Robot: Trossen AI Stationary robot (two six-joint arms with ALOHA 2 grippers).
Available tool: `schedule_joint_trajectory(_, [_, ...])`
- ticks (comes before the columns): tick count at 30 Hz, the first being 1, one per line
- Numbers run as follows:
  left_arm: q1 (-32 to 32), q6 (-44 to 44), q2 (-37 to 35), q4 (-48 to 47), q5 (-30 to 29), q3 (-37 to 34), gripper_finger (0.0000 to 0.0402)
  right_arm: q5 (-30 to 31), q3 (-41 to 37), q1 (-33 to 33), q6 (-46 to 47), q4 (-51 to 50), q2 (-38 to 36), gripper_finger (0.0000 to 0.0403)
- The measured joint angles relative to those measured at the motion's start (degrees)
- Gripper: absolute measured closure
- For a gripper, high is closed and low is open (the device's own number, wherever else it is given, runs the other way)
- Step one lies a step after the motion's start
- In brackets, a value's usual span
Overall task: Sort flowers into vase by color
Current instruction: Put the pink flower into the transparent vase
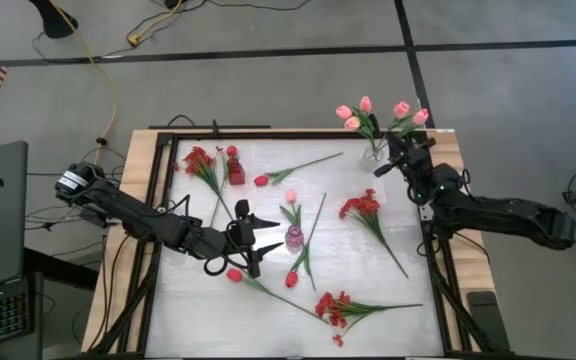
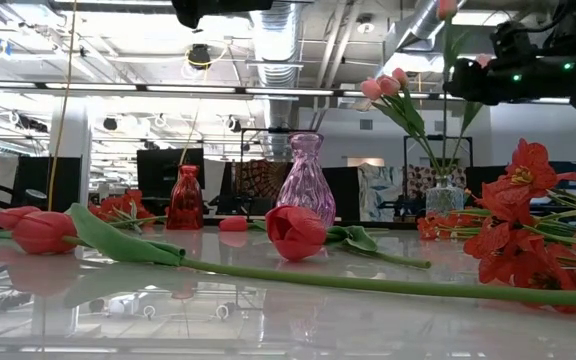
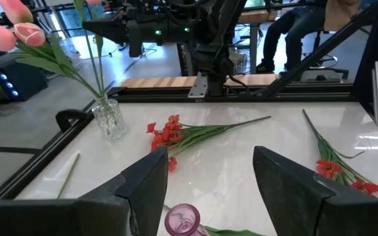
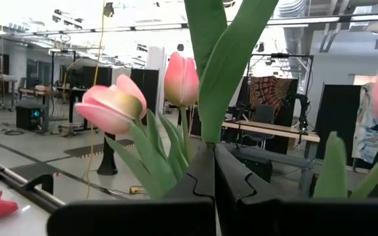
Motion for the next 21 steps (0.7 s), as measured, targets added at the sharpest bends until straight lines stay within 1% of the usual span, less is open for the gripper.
schedule_joint_trajectory(9, [0.0, 0.0, 0.0, -0.39, -0.02, 0.0, 0.019, 0.0, 0.02, -1.49, 1.97, -0.14, 4.03, 0.0384])
schedule_joint_trajectory(21, [0.0, -0.01, 0.0, -0.76, -0.01, 0.0, 0.019, 0.11, 0.02, -1.54, 4.07, -0.36, 8.17, 0.0384])
